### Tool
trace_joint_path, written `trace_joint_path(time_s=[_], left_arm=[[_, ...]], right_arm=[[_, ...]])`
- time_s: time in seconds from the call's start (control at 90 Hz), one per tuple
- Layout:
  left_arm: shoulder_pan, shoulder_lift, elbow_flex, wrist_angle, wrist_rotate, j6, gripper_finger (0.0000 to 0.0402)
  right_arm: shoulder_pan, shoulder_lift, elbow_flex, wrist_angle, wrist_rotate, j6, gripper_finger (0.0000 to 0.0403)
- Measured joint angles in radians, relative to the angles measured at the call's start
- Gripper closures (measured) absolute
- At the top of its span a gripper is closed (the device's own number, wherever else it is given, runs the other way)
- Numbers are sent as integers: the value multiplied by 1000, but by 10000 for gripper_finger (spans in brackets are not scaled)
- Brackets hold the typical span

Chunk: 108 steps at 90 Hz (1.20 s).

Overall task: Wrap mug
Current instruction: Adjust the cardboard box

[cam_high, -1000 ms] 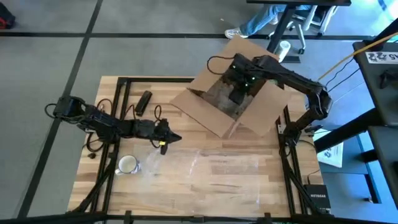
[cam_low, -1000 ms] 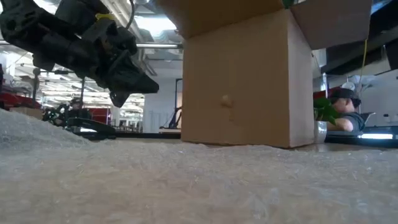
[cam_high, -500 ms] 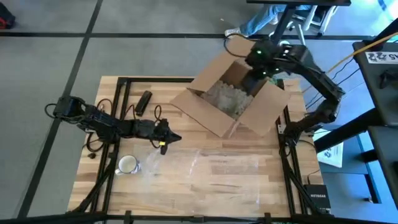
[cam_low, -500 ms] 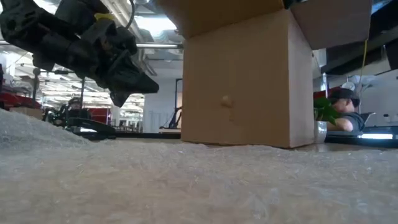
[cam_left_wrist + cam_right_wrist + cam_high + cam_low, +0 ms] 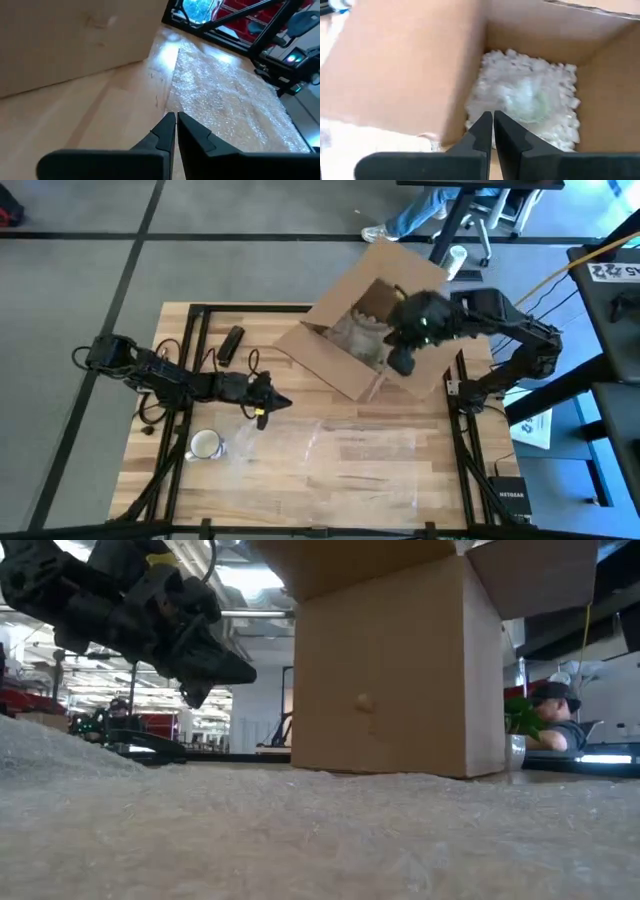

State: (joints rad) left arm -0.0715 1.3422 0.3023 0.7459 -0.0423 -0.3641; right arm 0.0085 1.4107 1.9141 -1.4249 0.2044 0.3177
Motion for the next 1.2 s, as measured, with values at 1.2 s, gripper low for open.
trace_joint_path(time_s=[1.2], left_arm=[[-96,-95,7,52,41,-25,402]], right_arm=[[827,-19,-1127,957,655,1077,403]])
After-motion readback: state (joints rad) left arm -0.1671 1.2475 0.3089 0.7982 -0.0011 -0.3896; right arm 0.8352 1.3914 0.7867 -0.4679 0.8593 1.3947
